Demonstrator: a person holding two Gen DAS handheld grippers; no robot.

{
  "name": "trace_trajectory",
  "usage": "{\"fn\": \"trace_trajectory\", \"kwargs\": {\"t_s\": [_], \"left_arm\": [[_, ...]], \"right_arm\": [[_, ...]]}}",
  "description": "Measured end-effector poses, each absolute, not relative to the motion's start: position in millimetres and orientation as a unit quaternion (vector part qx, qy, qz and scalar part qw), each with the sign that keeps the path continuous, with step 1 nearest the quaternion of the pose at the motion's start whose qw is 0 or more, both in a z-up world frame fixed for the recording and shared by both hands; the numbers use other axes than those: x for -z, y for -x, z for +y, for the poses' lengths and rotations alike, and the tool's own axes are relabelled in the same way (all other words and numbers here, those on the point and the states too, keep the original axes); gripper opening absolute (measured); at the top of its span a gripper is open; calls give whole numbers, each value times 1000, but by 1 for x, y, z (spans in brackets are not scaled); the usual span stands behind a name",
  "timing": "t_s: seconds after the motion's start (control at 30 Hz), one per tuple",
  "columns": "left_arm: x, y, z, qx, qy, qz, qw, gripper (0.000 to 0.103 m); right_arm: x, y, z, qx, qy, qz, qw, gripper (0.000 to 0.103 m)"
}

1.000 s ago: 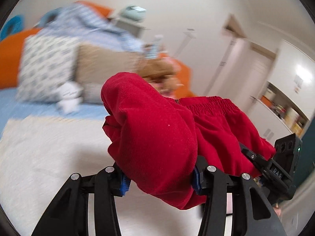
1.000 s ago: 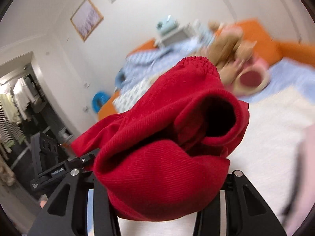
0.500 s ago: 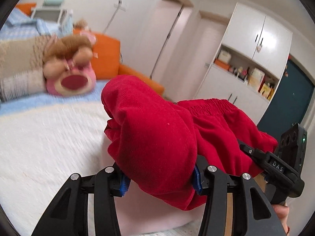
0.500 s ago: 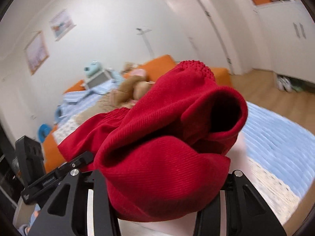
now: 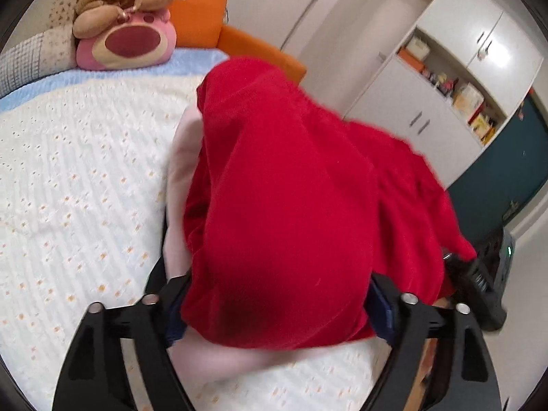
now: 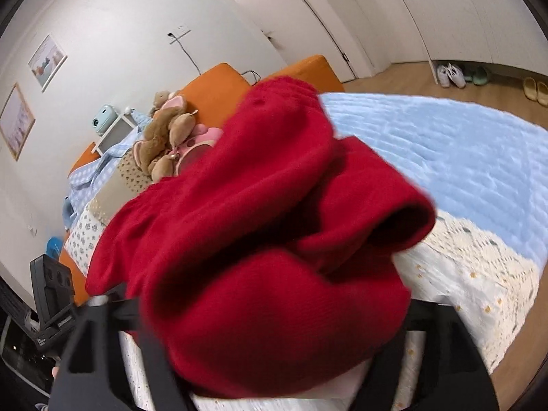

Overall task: Fold large clothes
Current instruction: 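Carry the folded sweater with both tools toward the pink garment stack, then lower the sweater onto the pink garment and open both tools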

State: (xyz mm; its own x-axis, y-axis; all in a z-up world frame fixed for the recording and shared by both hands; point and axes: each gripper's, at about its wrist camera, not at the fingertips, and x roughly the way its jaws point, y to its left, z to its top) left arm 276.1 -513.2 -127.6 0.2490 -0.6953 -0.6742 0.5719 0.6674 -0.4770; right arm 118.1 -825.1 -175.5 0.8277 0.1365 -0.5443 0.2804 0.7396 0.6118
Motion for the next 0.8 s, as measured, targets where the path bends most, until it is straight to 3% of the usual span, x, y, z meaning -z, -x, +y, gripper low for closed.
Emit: {"fn": "trace_trajectory", "kwargs": {"t_s": [0.13,0.33,0.4,0.47,0.53,0.67,0.8], "left_arm": [[107,-269,-470,386,44,463,797,87],[27,-253,-431,360,30,361,860,94],[11,-257,-448,368,22,342,864,94],[5,-266,-473,373,18,338,864,94],[10,-280,-502,371,17,344,862,94],[39,-310,-549,372,30,374,849,94],[83,-334,-573,336,-27,384,859,94]], "right_arm": [[152,-93,-848,26,-385,319,866,98],[52,-51,-843,60,-236,256,936,98],[31,-67,-826,54,-175,260,948,87],[30,-87,-824,37,-173,269,947,50],[35,-108,-828,32,-192,277,941,38],[65,-147,-845,23,-242,281,928,38],[97,-180,-854,40,-237,313,919,35]]}}
